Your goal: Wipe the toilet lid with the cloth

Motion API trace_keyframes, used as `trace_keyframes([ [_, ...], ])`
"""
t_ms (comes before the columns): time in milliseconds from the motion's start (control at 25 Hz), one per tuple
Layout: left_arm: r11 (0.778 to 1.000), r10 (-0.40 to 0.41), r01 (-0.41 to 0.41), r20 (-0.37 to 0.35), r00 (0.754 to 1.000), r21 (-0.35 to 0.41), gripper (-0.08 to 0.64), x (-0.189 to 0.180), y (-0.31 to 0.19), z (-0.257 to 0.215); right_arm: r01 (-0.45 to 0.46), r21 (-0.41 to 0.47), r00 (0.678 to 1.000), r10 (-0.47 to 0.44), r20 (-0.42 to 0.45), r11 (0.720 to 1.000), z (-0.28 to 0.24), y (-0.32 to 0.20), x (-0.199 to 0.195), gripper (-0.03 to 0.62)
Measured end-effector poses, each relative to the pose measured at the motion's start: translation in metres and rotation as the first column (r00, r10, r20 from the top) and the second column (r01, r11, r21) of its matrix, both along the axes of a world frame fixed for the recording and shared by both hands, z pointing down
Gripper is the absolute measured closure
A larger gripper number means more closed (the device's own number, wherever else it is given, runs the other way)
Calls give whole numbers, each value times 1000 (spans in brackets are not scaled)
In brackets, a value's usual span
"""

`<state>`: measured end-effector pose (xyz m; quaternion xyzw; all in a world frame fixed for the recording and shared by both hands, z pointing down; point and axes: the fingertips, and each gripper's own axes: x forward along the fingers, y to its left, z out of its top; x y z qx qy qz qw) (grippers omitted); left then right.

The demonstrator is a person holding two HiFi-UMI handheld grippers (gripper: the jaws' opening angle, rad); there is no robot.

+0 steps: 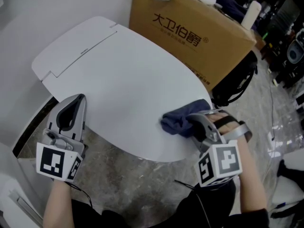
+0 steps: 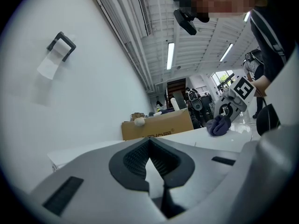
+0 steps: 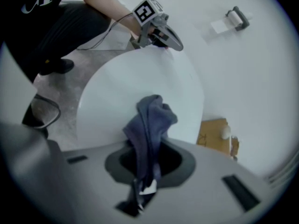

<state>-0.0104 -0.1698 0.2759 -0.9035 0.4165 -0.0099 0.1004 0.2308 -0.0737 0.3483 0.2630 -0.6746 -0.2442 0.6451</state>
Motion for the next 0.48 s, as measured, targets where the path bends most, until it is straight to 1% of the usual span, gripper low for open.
trace_keyframes([
  [80, 1000, -2, 2, -4, 1000, 1, 549, 0, 0, -1, -1, -10, 998, 2, 56, 1000, -1, 4, -3, 526],
  [160, 1000, -7, 7, -8, 1000, 10, 549, -1, 0, -2, -6, -20, 989, 9, 150, 1000, -5, 7, -8, 526],
  [240, 1000, -16, 16, -4, 1000, 26, 549, 0, 0, -2, -10, -20, 972, 15, 235, 1000, -12, 8, -15, 526],
  [320, 999, -17, 17, 11, 1000, 30, 549, 1, 1, 0, -4, -14, 954, 8, 300, 1000, -19, 8, -24, 526],
  [480, 1000, -5, 5, 3, 1000, 6, 549, 0, 0, 0, 36, -10, 913, -29, 408, 999, -30, 7, -44, 526],
])
